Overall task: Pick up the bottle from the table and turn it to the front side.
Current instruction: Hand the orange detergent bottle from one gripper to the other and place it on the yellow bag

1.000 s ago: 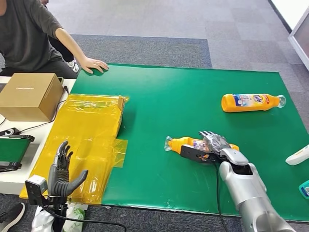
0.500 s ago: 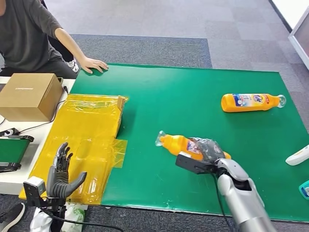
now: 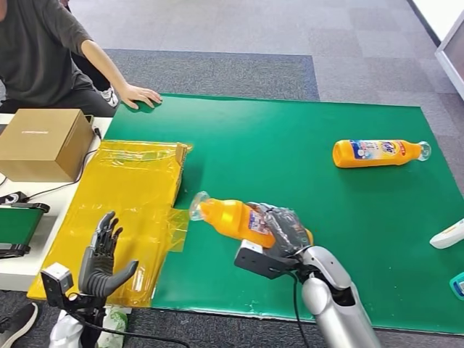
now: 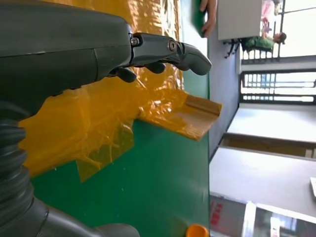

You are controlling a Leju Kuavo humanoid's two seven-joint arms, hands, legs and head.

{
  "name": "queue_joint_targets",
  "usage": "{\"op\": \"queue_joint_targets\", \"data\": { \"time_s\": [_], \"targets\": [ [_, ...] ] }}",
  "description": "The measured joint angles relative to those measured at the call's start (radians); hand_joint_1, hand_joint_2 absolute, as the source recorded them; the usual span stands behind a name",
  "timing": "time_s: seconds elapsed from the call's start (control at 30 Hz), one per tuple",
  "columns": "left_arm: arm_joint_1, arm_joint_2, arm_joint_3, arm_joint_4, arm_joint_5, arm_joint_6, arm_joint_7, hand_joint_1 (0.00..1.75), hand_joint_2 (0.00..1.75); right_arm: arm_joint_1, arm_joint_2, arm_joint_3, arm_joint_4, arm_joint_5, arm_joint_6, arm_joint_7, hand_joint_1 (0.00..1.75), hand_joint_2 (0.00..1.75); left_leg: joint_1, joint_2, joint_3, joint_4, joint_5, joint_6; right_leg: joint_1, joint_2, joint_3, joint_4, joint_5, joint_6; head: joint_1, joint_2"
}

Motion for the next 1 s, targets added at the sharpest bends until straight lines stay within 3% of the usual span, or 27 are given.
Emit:
{"op": "queue_joint_targets", "data": {
  "time_s": [0.2, 0.4, 0.57, 0.77, 0.83, 0.9, 0.93, 0.97, 1.0],
  "targets": [
    [-0.032, 0.022, -0.1, 0.008, 0.09, -0.174, 0.018, 0.0, 1.75, -0.017, 0.08, 0.127, 0.031, -0.042, -0.047, -0.019, 1.75, 1.75, 0.001, 0.0, -0.001, 0.0, 0.0, -0.001, 0.002, 0.0, -0.001, 0.001, -0.001, -0.002, 0.0, 0.0],
    [-0.041, 0.084, -0.225, 0.027, 0.162, -0.26, 0.008, 0.0, 1.75, -0.033, 0.142, 0.23, 0.128, -0.09, -0.078, -0.055, 1.75, 1.75, 0.002, 0.0, -0.002, 0.0, 0.0, -0.002, 0.002, 0.0, -0.001, 0.001, -0.001, -0.002, 0.0, 0.0],
    [-0.041, 0.127, -0.299, 0.03, 0.218, -0.332, -0.001, 0.0, 1.75, -0.049, 0.164, 0.283, 0.208, -0.118, -0.083, -0.071, 1.75, 1.75, 0.002, 0.0, -0.002, 0.0, -0.001, -0.003, 0.002, 0.0, -0.002, 0.001, -0.002, -0.003, 0.0, 0.0],
    [-0.041, 0.159, -0.337, 0.035, 0.241, -0.35, -0.002, 0.04, 1.75, -0.07, 0.168, 0.344, 0.309, -0.097, -0.102, -0.093, 1.75, 1.75, 0.002, 0.0, -0.002, 0.0, -0.001, -0.003, 0.002, 0.0, -0.002, 0.001, -0.002, -0.003, 0.0, 0.0],
    [-0.041, 0.167, -0.341, 0.039, 0.243, -0.355, -0.002, 0.28, 1.75, -0.076, 0.169, 0.359, 0.332, -0.096, -0.104, -0.094, 1.74, 1.75, 0.002, 0.0, -0.002, 0.0, -0.001, -0.003, 0.003, 0.0, -0.002, 0.001, -0.002, -0.003, 0.0, 0.0],
    [-0.04, 0.173, -0.343, 0.041, 0.24, -0.358, -0.002, 1.1, 1.75, -0.083, 0.17, 0.37, 0.352, -0.096, -0.105, -0.093, 1.68, 1.75, 0.002, 0.0, -0.002, 0.0, -0.001, -0.003, 0.003, 0.0, -0.002, 0.001, -0.002, -0.003, 0.0, 0.0],
    [-0.04, 0.176, -0.344, 0.041, 0.237, -0.359, -0.002, 1.44, 1.75, -0.087, 0.171, 0.373, 0.361, -0.097, -0.105, -0.092, 1.64, 1.75, 0.003, 0.0, -0.002, 0.0, -0.001, -0.003, 0.003, 0.0, -0.002, 0.001, -0.002, -0.003, 0.0, 0.0],
    [-0.039, 0.178, -0.344, 0.042, 0.233, -0.358, -0.003, 1.73, 1.75, -0.09, 0.172, 0.375, 0.369, -0.099, -0.106, -0.091, 1.57, 1.75, 0.003, 0.0, -0.002, 0.0, -0.001, -0.003, 0.003, 0.0, -0.002, 0.001, -0.002, -0.003, 0.0, 0.0],
    [-0.039, 0.181, -0.344, 0.042, 0.228, -0.355, -0.004, 1.75, 1.75, -0.093, 0.173, 0.377, 0.377, -0.102, -0.109, -0.089, 1.44, 1.75, 0.003, 0.0, -0.002, 0.0, -0.001, -0.003, 0.003, 0.0, -0.002, 0.001, -0.002, -0.003, 0.0, 0.0]
  ]
}}
